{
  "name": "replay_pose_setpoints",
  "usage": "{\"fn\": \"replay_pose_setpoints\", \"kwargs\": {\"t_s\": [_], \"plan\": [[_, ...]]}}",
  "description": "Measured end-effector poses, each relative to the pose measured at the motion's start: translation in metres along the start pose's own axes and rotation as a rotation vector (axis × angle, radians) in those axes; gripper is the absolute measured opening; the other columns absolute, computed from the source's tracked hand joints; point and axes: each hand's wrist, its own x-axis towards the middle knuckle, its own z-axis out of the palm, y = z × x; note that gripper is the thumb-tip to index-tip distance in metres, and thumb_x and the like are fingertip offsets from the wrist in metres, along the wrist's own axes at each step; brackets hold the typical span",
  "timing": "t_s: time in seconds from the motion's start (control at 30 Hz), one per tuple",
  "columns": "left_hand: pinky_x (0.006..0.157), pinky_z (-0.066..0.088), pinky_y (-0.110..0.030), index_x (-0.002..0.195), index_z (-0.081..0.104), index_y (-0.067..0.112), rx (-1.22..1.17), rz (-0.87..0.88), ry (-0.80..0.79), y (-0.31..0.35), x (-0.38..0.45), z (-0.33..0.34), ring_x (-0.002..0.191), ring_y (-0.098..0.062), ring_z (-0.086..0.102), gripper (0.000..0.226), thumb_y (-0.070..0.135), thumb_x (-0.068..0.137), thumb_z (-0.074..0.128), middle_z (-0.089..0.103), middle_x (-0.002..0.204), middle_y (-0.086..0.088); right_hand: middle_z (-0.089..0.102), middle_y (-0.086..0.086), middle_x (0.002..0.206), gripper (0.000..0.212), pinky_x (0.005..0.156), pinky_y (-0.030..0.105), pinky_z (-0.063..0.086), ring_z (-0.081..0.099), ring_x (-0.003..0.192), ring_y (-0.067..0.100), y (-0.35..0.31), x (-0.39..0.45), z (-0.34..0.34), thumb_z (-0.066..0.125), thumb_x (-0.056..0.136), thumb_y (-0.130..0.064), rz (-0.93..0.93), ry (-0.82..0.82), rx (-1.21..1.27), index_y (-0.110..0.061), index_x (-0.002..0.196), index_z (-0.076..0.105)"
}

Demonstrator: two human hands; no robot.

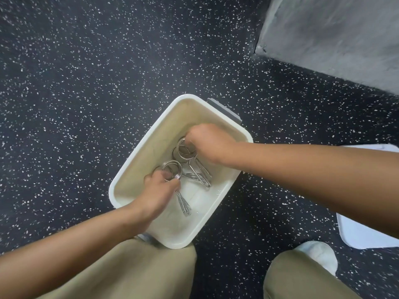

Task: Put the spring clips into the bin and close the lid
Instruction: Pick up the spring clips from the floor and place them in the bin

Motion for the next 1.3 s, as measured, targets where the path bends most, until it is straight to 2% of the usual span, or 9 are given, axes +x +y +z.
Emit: {"fn": "replay_pose_setpoints", "kwargs": {"t_s": [0.13,0.27,0.37,0.5,0.63,0.77,1.0,1.1,1.3], "plan": [[0.104,0.049,-0.047,0.111,0.061,0.030,0.085,0.053,0.021,0.013,-0.011,-0.004,0.115,-0.022,0.058,0.055,0.046,0.058,0.057,0.043,0.133,-0.005,0.067,0.001,0.085,0.026,0.056,0.035,0.055,0.066,0.076,0.028,0.007,0.000,0.006,0.059,0.067,0.002,-0.053,-0.029,0.032,-0.016,0.081,0.072],[0.092,0.055,-0.053,0.095,0.064,0.040,0.154,0.217,0.056,0.033,-0.024,-0.015,0.101,-0.031,0.068,0.038,0.054,0.062,0.052,0.069,0.111,-0.005,0.068,-0.002,0.098,0.026,0.067,0.035,0.052,0.064,0.090,0.024,0.006,-0.016,-0.002,0.062,0.073,0.003,-0.053,0.082,0.162,-0.018,0.084,0.074],[0.087,0.055,-0.052,0.097,0.066,0.031,0.238,0.347,0.084,0.049,-0.027,-0.019,0.091,-0.033,0.070,0.028,0.041,0.075,0.052,0.073,0.099,-0.002,0.071,0.000,0.116,0.027,0.088,0.038,0.051,0.063,0.108,0.023,0.003,-0.036,-0.013,0.061,0.083,0.002,-0.033,0.179,0.283,-0.017,0.095,0.076],[0.081,0.055,-0.039,0.096,0.066,0.025,0.319,0.535,0.099,0.064,-0.024,-0.014,0.088,-0.024,0.070,0.009,0.024,0.095,0.057,0.073,0.096,0.002,0.074,-0.001,0.108,0.031,0.089,0.034,0.052,0.066,0.099,0.018,0.008,-0.071,-0.032,0.056,0.088,0.004,-0.019,0.337,0.442,-0.014,0.102,0.077],[0.086,0.055,-0.040,0.113,0.065,0.027,0.474,0.608,-0.031,0.064,-0.019,0.009,0.089,-0.010,0.068,0.019,0.035,0.099,0.054,0.072,0.107,0.010,0.068,-0.008,0.094,0.026,0.073,0.011,0.041,0.057,0.077,-0.005,0.028,-0.110,-0.047,0.056,0.093,0.001,0.112,0.498,0.525,-0.015,0.100,0.076],[0.095,0.052,-0.037,0.144,0.045,0.024,0.631,0.624,-0.116,0.067,-0.022,0.039,0.104,-0.008,0.066,0.051,0.049,0.099,0.048,0.065,0.131,0.011,0.064,-0.011,0.087,0.022,0.065,0.006,0.036,0.054,0.072,-0.005,0.059,-0.144,-0.044,0.054,0.094,-0.001,0.300,0.588,0.551,-0.017,0.094,0.069],[0.103,0.048,-0.043,0.153,0.036,0.024,0.733,0.650,-0.114,0.073,-0.022,0.074,0.126,-0.024,0.060,0.061,0.042,0.099,0.055,0.063,0.141,-0.002,0.066,-0.002,0.106,0.013,0.074,0.032,0.046,0.060,0.087,0.017,0.147,-0.197,0.007,0.053,0.099,-0.021,0.600,0.470,0.315,-0.019,0.111,0.059],[0.096,0.051,-0.043,0.159,0.026,0.027,0.809,0.707,-0.058,0.073,-0.020,0.078,0.114,-0.025,0.066,0.066,0.027,0.100,0.055,0.070,0.129,-0.006,0.066,0.008,0.112,0.026,0.071,0.036,0.046,0.062,0.093,0.028,0.192,-0.230,0.031,0.053,0.099,-0.028,0.808,0.440,0.197,-0.012,0.118,0.057],[0.080,0.056,-0.047,0.150,0.036,0.023,0.880,0.741,0.012,0.073,-0.015,0.087,0.090,-0.032,0.070,0.061,0.021,0.092,0.056,0.075,0.102,-0.014,0.052,0.029,0.130,0.056,0.087,0.055,0.049,0.053,0.116,0.047,0.248,-0.301,0.061,0.045,0.100,-0.043,1.280,0.227,0.086,0.005,0.129,0.047]]}}
